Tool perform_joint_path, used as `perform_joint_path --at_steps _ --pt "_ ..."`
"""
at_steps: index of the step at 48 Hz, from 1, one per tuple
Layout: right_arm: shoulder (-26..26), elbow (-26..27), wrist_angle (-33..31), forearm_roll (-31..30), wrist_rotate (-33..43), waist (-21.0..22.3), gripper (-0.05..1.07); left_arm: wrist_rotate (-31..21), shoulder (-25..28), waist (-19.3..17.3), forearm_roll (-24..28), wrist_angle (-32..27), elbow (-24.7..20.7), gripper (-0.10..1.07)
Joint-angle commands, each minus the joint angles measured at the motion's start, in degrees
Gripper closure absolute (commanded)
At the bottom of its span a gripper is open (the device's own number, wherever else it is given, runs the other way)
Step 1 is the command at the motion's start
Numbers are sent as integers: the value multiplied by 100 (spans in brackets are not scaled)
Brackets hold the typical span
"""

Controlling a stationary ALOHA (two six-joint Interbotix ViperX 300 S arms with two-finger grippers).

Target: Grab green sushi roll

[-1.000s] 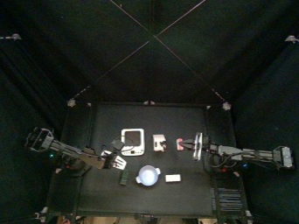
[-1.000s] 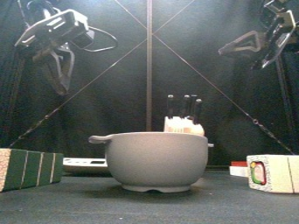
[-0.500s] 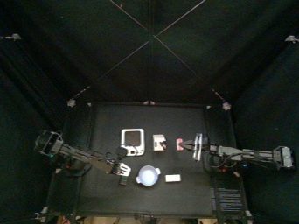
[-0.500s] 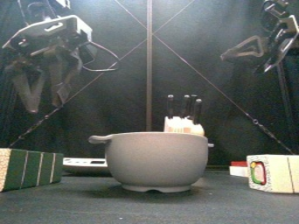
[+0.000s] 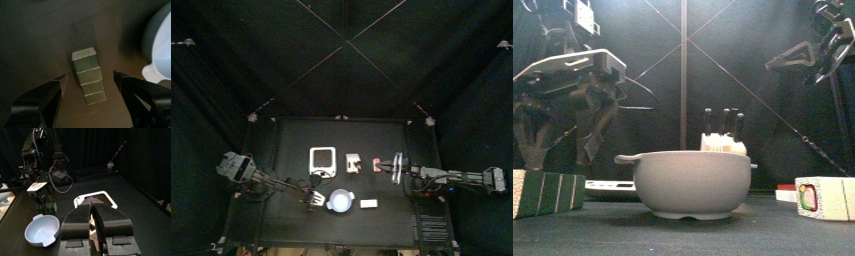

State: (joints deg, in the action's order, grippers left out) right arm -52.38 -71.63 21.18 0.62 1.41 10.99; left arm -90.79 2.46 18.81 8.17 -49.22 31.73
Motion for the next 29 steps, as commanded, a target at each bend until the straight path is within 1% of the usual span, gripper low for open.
perform_joint_path --at_steps 1,5,22,29 --pt "44 53 35 -9 0 -9 101 -9 62 26 -132 62 -44 -6" --pt "44 53 26 -9 0 0 101 -9 158 44 -229 123 -35 -5" --pt "44 35 26 -9 0 -9 101 -18 404 44 -360 299 -26 -5" --pt "44 18 26 -9 0 -9 101 -18 448 44 -369 325 -18 1"
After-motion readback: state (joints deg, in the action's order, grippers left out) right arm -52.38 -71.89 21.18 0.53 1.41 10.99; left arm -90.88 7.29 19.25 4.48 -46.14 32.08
